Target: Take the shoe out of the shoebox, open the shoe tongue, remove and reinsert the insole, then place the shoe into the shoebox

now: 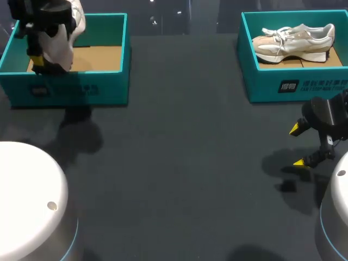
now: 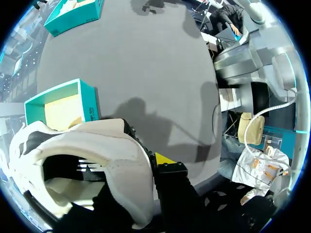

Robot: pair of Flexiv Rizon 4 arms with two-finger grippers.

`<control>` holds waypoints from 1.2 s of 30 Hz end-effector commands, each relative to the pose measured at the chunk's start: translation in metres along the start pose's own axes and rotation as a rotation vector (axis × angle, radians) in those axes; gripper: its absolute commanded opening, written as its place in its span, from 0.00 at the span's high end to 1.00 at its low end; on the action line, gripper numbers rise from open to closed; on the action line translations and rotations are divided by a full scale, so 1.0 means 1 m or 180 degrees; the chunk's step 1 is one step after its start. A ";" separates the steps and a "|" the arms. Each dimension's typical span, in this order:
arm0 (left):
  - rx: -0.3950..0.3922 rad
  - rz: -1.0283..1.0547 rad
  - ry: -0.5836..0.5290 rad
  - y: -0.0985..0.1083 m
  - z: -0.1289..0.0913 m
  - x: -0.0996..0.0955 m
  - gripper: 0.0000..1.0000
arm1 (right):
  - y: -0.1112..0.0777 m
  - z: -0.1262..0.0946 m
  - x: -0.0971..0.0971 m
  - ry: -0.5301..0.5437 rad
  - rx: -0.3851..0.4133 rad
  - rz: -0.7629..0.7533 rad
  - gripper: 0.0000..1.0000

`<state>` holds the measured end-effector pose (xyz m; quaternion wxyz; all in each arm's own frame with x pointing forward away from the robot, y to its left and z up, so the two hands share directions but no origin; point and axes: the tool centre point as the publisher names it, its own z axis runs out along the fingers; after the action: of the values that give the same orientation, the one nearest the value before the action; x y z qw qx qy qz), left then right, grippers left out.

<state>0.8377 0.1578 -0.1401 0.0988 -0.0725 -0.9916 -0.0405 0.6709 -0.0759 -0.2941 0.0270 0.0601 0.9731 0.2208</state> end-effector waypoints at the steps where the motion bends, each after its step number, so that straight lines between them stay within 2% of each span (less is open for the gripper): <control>1: 0.0175 0.0038 0.0026 0.089 -0.003 -0.023 1.00 | 0.000 0.000 0.002 -0.0011 0.0008 0.0001 0.00; 7: 0.0201 0.0207 0.0109 0.141 0.001 -0.056 1.00 | 0.000 0.000 0.002 -0.0011 0.0008 0.0001 0.00; 13: 0.0137 0.0436 0.0112 0.161 0.002 -0.081 1.00 | 0.000 0.000 0.002 -0.0011 0.0008 0.0001 0.00; 20: 0.0050 0.0753 0.0096 0.162 0.004 -0.106 1.00 | 0.000 0.000 0.002 -0.0011 0.0008 0.0001 0.00; 26: 0.0003 0.1241 0.0020 0.156 0.002 -0.118 1.00 | 0.000 0.000 0.002 -0.0011 0.0008 0.0001 0.00; 28: -0.0043 0.1776 -0.0209 0.158 -0.001 -0.117 1.00 | 0.000 0.000 0.002 -0.0011 0.0008 0.0001 0.00; 29: -0.0119 0.2048 -0.0464 0.162 -0.002 -0.117 1.00 | 0.000 0.000 0.002 -0.0011 0.0008 0.0001 0.00; 30: -0.0212 0.1928 -0.0526 0.165 0.000 -0.121 1.00 | 0.000 0.000 0.002 -0.0011 0.0008 0.0001 0.00; 36: -0.0212 0.1928 -0.0526 0.165 0.000 -0.121 1.00 | 0.000 0.000 0.002 -0.0011 0.0008 0.0001 0.00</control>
<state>0.9975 0.3030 -0.1518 0.0598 -0.3632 -0.9293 -0.0294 0.6709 -0.0759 -0.2941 0.0270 0.0601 0.9731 0.2208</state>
